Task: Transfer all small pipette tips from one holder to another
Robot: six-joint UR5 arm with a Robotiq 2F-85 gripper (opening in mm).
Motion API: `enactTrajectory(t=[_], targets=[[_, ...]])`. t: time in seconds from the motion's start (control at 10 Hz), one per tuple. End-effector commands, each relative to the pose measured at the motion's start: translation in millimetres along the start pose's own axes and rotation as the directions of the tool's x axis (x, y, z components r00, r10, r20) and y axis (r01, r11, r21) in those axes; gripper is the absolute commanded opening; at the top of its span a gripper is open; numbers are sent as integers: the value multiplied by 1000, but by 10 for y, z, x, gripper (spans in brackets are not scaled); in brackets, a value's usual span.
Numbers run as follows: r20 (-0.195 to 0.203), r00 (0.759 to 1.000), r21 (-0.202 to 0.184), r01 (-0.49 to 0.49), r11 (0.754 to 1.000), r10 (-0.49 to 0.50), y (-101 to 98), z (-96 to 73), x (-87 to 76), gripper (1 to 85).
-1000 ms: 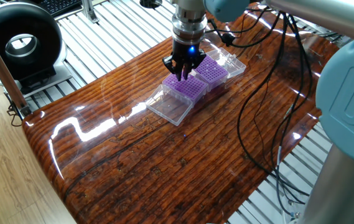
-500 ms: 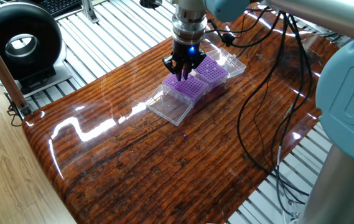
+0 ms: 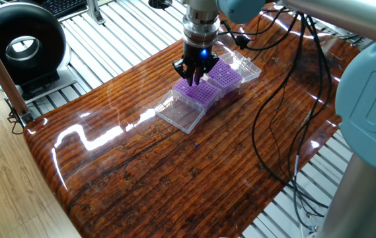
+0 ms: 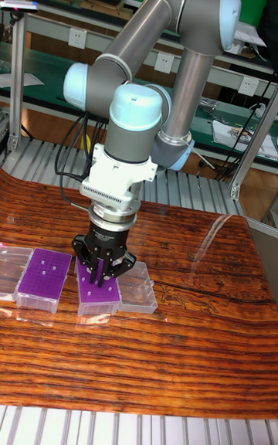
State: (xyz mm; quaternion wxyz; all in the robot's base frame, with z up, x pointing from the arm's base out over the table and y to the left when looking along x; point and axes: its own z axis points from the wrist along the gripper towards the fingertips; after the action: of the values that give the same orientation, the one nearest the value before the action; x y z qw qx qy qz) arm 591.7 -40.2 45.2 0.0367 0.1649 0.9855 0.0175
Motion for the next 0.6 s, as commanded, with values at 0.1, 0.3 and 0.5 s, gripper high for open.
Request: enactTrajectory(t=[0.1,0.3,0.5], targets=[[6,1000,-15,-6,1000,6,25,10,-21,213],[5,1000,-17,-6,1000,6,32,18,-22,213],[4,1000,-19,-7,1000,7,35,18,-19,210]])
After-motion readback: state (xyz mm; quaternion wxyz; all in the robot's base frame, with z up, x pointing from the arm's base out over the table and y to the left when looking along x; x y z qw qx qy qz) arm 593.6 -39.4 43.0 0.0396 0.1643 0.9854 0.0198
